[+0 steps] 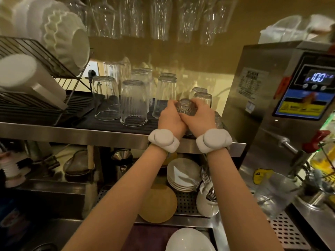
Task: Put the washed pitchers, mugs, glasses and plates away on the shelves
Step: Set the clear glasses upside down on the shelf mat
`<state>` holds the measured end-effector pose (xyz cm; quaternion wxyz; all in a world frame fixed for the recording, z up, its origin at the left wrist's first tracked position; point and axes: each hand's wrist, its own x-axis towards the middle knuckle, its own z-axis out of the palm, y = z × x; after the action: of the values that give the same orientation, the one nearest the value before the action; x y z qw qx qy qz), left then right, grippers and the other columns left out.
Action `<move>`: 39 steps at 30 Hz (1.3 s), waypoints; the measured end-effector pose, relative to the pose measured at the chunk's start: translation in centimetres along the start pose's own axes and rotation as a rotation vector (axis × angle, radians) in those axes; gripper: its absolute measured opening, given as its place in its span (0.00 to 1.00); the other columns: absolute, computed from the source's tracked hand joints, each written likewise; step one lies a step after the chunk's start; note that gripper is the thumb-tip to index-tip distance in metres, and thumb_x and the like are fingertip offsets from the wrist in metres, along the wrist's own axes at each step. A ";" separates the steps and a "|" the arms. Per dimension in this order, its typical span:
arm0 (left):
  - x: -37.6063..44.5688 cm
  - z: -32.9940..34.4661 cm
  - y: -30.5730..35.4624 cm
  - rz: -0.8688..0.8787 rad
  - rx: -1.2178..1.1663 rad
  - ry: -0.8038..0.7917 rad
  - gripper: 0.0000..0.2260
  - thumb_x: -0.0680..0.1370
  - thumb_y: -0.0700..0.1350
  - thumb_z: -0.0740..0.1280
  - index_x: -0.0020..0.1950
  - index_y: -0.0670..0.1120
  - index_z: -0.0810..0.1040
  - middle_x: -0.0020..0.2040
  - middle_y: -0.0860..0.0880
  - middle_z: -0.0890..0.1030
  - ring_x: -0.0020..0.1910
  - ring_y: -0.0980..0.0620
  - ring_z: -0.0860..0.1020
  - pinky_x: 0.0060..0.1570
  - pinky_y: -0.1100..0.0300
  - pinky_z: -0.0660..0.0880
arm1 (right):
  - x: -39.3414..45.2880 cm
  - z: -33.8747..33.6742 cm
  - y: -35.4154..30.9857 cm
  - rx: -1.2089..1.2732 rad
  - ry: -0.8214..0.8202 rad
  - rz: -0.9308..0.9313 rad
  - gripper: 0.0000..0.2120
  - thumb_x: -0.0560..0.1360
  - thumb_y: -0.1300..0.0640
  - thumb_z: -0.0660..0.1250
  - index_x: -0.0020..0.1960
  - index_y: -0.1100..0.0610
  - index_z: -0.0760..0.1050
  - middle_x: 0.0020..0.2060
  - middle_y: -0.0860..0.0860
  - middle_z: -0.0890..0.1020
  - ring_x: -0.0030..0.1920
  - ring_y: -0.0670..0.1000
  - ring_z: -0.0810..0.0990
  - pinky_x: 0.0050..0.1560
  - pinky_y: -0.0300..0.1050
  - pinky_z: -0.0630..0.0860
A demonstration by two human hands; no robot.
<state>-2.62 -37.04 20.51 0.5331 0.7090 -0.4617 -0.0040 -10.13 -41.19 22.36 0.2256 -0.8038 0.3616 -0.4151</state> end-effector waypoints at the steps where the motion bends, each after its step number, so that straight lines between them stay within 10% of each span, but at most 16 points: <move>1: 0.1 0.1 -0.1 -0.002 0.020 -0.012 0.19 0.74 0.38 0.63 0.65 0.42 0.65 0.53 0.40 0.79 0.48 0.43 0.78 0.42 0.57 0.73 | 0.1 0.1 0.1 0.006 -0.003 0.004 0.22 0.69 0.58 0.71 0.62 0.59 0.73 0.56 0.57 0.78 0.56 0.55 0.76 0.51 0.39 0.69; 39: 0.7 -0.1 -0.4 -0.087 0.144 -0.245 0.18 0.75 0.38 0.63 0.63 0.39 0.64 0.54 0.39 0.75 0.40 0.47 0.72 0.38 0.56 0.68 | 0.6 0.5 0.3 -0.165 -0.036 0.160 0.24 0.69 0.62 0.69 0.64 0.59 0.71 0.58 0.57 0.79 0.57 0.56 0.77 0.48 0.41 0.72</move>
<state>-1.89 -37.42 20.58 0.4200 0.7589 -0.4912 -0.0806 -9.57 -41.81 22.20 0.1976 -0.7956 0.4532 -0.3502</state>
